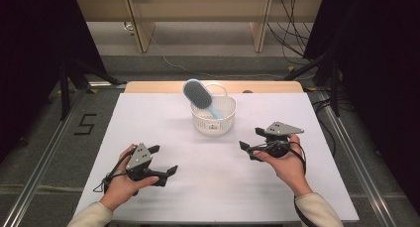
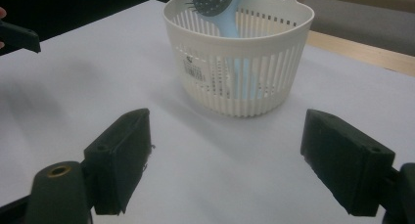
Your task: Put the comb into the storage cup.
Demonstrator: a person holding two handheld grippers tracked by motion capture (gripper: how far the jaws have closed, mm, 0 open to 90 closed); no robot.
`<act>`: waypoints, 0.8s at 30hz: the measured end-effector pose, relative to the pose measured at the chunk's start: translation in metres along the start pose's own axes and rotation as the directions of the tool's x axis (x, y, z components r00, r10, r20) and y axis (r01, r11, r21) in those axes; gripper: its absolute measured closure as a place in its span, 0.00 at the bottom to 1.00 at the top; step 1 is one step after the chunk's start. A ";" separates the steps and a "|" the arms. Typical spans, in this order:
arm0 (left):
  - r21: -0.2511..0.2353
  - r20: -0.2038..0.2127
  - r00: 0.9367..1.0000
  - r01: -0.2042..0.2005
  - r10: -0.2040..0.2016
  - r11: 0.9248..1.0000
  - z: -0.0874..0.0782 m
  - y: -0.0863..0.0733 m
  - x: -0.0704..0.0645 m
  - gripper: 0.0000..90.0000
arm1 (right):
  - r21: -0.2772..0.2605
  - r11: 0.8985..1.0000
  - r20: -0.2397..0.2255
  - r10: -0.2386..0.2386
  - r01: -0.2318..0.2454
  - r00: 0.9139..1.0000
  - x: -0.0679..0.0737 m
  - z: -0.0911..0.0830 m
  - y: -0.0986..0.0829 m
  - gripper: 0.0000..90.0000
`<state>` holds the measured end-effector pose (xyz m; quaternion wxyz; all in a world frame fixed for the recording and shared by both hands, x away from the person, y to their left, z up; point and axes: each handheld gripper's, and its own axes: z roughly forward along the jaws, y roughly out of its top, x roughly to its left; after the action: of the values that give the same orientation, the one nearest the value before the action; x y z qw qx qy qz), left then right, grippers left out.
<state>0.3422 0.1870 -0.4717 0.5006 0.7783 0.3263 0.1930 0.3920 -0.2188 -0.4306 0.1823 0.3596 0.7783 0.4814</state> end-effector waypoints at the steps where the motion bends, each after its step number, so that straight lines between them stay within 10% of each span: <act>1: 0.000 -0.002 1.000 -0.002 0.002 1.000 0.000 0.000 0.000 0.05 | 0.001 1.000 0.000 0.001 -0.001 1.000 0.000 -0.001 -0.001 0.22; 24: 0.000 -0.008 1.000 0.008 -0.008 1.000 -0.001 -0.001 0.002 0.05 | -0.029 0.999 0.018 0.021 -0.020 1.000 -0.008 -0.035 -0.031 0.19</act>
<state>0.3429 0.1891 -0.4723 0.5002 0.7761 0.3314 0.1940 0.3638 -0.2550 -0.4417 0.1896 0.3691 0.7659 0.4912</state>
